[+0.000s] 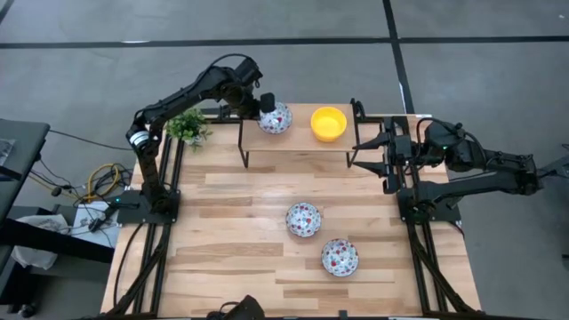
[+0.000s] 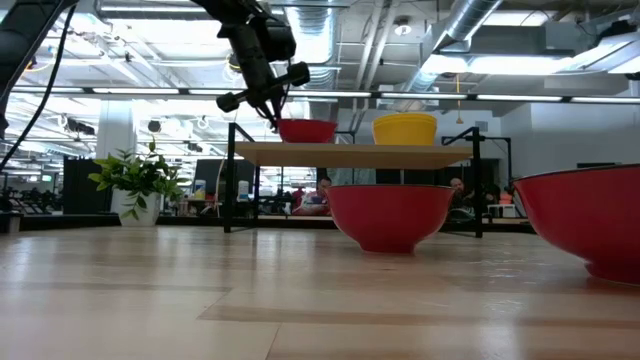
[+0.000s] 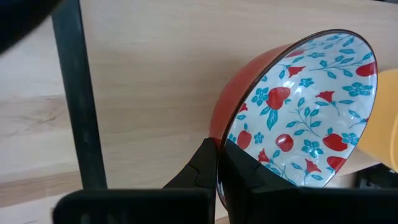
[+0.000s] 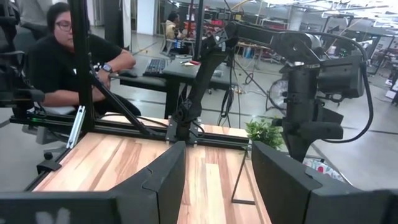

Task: Pick & Place Mini bowls
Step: Put the top orange bowl on the shelf

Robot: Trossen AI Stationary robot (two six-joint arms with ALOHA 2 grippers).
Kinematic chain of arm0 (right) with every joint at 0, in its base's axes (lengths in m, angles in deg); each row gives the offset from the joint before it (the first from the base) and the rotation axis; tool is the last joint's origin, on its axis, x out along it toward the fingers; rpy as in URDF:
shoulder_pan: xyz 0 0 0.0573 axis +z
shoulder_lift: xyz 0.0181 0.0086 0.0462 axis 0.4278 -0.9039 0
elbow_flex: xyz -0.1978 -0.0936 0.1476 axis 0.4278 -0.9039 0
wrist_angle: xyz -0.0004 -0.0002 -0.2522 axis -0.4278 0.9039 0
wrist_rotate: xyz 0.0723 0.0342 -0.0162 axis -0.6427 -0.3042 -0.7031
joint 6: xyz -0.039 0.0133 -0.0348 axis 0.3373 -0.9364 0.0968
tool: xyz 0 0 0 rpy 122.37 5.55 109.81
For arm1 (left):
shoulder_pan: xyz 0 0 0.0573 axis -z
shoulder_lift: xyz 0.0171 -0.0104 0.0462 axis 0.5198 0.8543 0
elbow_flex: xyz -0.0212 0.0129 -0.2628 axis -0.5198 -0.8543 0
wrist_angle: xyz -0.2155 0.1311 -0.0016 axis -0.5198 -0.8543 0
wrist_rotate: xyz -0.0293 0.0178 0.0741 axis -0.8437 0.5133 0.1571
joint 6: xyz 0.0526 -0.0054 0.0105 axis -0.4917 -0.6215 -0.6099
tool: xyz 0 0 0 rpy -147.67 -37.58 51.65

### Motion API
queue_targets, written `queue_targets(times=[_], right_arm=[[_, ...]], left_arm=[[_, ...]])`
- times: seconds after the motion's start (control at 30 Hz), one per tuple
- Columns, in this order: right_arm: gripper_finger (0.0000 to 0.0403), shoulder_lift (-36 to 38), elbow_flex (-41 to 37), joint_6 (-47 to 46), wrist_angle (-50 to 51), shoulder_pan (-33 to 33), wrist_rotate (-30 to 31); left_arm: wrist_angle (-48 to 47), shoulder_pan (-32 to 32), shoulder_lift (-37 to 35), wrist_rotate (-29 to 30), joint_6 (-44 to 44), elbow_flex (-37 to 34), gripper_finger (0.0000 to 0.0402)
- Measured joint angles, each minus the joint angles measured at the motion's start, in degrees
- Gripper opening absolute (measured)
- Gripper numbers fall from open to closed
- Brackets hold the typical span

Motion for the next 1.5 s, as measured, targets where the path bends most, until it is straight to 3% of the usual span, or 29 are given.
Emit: queue_targets(times=[0.9, 1.5], right_arm=[[0.0175, 0.0, 0.0, -1.0, 0.0, 0.0, 0.1], [0.0171, 0.0, 0.0, -1.0, 0.1, 0.0, 0.1]], left_arm=[[-0.4, 0.2, 0.0, -2.0, 1.0, 0.0, 0.0006], [0.6, 0.6, -0.7, -1.9, 1.0, -3.0, 0.0027]])
